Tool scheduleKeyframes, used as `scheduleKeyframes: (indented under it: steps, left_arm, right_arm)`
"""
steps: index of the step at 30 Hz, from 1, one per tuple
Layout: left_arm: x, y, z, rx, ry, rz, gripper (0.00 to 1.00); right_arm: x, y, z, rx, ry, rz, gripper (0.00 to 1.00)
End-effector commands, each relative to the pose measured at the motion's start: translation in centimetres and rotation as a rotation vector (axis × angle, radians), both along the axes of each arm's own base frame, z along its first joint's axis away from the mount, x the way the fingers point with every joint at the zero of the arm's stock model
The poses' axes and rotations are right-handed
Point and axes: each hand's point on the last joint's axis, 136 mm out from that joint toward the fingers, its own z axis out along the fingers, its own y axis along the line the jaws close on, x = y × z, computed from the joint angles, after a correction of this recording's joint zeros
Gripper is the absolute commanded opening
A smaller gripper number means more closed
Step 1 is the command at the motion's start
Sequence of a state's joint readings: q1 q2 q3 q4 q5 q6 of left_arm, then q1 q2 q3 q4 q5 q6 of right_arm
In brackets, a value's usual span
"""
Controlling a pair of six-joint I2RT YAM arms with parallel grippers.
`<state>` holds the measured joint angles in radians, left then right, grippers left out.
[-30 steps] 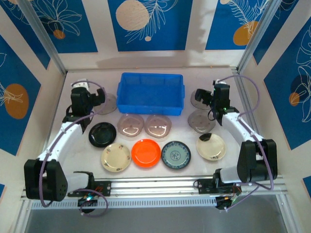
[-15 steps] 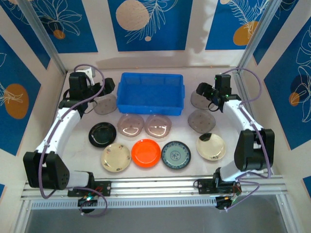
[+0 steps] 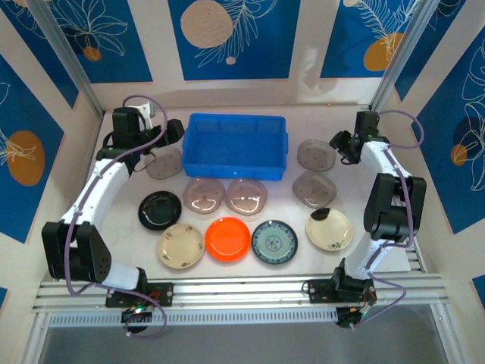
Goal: Place the plates into the plastic bin on the countertop
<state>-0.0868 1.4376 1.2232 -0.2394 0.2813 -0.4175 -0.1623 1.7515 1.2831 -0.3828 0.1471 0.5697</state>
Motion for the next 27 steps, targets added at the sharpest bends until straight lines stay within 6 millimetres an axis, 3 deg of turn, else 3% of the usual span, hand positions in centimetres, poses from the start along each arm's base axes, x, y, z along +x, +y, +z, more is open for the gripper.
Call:
scheduleKeyframes:
  steps: [1,6,15,27]
  left_arm:
    - [0.4,-1.1,0.8,-0.024,-0.019,-0.042,0.94]
    - [0.6,-2.1,0.2,-0.039,-0.012,-0.065,0.94]
    - [0.8,-3.3,-0.5,-0.044,0.002,-0.094,0.94]
    - [1.1,-4.0,-1.1,-0.054,0.015,-0.111,0.94]
  right_arm:
    - [-0.7,0.1,-0.8,0.046,0.04,0.02,0.48]
    - [-1.1,0.2,-2.9,0.083,0.061,0.045,0.36]
    - [-1.2,0.7,-6.3,0.102,0.129,0.07,0.38]
    - [-0.8,1.2,-7.8,0.116,0.181,0.093,0.36]
